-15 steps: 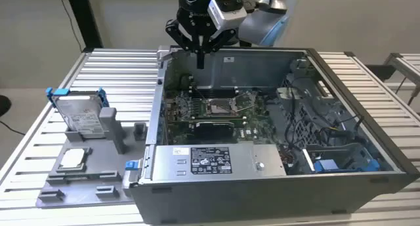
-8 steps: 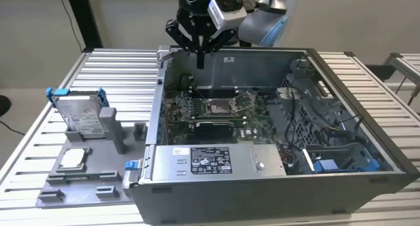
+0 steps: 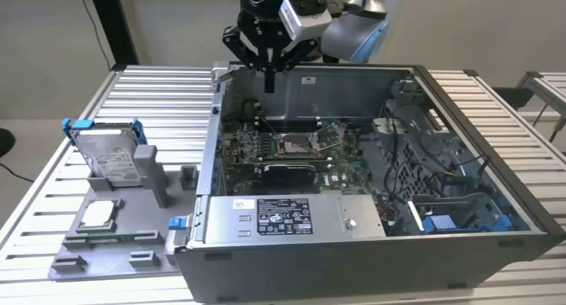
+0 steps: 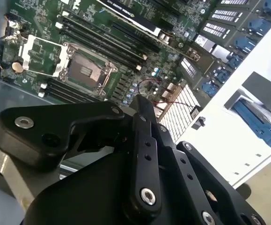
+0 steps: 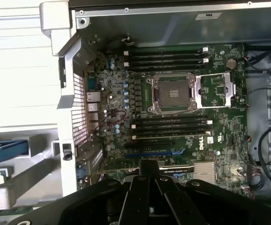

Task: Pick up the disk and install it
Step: 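Reach for the disk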

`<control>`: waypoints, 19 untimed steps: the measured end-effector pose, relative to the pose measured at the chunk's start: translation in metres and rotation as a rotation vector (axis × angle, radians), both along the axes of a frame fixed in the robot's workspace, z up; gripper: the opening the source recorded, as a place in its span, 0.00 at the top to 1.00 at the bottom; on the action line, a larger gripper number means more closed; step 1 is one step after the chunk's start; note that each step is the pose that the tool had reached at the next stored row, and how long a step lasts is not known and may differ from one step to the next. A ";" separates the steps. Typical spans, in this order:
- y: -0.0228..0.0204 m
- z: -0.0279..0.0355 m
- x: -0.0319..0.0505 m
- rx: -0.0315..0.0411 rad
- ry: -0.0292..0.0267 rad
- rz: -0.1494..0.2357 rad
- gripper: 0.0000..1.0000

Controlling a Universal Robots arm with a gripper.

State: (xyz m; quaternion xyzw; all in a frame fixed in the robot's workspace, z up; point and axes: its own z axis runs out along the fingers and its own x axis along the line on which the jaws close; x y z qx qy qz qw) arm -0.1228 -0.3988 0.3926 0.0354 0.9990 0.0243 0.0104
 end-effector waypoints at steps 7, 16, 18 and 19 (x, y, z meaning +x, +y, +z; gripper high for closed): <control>0.0012 0.0000 -0.0047 -0.0002 0.0001 0.000 1.00; 0.0041 0.0000 -0.0132 -0.0001 0.0000 0.001 1.00; 0.0048 0.0000 -0.0154 -0.0001 0.0000 0.001 1.00; 0.0051 0.0000 -0.0164 -0.0001 0.0000 0.001 1.00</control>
